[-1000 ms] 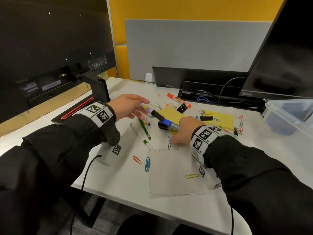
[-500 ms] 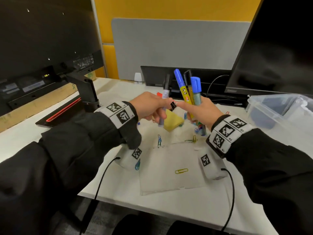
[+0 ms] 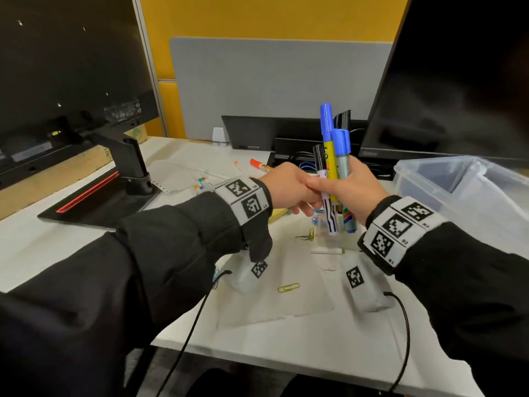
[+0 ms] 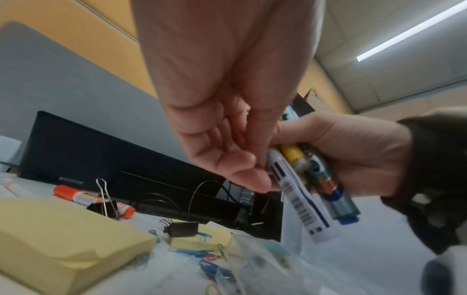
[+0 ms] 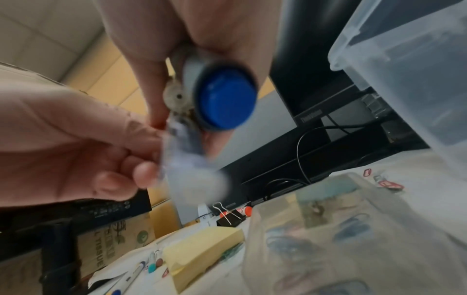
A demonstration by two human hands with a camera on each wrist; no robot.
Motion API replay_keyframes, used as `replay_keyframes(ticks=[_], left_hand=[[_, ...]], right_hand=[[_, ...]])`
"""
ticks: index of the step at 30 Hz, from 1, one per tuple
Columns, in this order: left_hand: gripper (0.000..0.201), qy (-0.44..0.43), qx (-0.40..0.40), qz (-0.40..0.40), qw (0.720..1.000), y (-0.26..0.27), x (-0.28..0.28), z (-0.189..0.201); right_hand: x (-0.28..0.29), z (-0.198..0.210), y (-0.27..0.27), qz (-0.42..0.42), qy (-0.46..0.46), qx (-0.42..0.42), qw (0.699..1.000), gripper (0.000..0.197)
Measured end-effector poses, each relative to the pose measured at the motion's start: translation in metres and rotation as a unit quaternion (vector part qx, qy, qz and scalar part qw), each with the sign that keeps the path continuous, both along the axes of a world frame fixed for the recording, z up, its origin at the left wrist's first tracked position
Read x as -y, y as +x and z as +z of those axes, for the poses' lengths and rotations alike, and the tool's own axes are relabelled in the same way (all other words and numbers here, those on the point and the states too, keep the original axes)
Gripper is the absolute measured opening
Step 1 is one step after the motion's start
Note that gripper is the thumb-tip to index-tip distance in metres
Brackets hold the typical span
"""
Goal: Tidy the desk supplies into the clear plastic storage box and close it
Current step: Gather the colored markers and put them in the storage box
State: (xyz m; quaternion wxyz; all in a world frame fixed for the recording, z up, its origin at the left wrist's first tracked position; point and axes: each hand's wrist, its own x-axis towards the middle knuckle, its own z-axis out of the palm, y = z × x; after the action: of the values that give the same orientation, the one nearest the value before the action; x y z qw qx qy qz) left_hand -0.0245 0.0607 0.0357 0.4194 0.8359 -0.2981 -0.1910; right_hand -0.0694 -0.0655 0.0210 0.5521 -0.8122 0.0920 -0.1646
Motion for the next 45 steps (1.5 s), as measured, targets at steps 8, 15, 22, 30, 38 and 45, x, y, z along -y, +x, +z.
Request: replay_keyframes(ticks=[8,15,22,30,38,45], left_hand=[[0.032,0.185,0.194,0.112,0.957,0.044,0.019,-0.024],[0.053,0.318,0.187,0.100,0.924,0.086,0.029,-0.029],[0.061,0.390,0.210,0.075,0.894,0.106,0.039,-0.033],[0.054,0.466,0.250,0.024,0.848,0.122,0.054,-0.044],[0.046,0.418,0.225,0.072,0.877,0.129,0.050,-0.050],[0.057,0.339,0.194,0.088,0.916,0.134,0.054,-0.053]], right_hand=[[0.024,-0.003,0.000,-0.060,0.005,-0.053,0.997,0.019],[0.042,-0.008,-0.003,-0.124,0.011,-0.073,0.990,0.027],[0.046,-0.014,0.004,-0.136,0.028,-0.091,0.986,0.027],[0.056,-0.018,0.014,-0.146,0.065,-0.088,0.983,0.017],[0.061,-0.026,0.017,-0.149,0.067,-0.097,0.982,0.014],[0.058,-0.026,0.021,-0.143,0.045,-0.076,0.986,0.012]])
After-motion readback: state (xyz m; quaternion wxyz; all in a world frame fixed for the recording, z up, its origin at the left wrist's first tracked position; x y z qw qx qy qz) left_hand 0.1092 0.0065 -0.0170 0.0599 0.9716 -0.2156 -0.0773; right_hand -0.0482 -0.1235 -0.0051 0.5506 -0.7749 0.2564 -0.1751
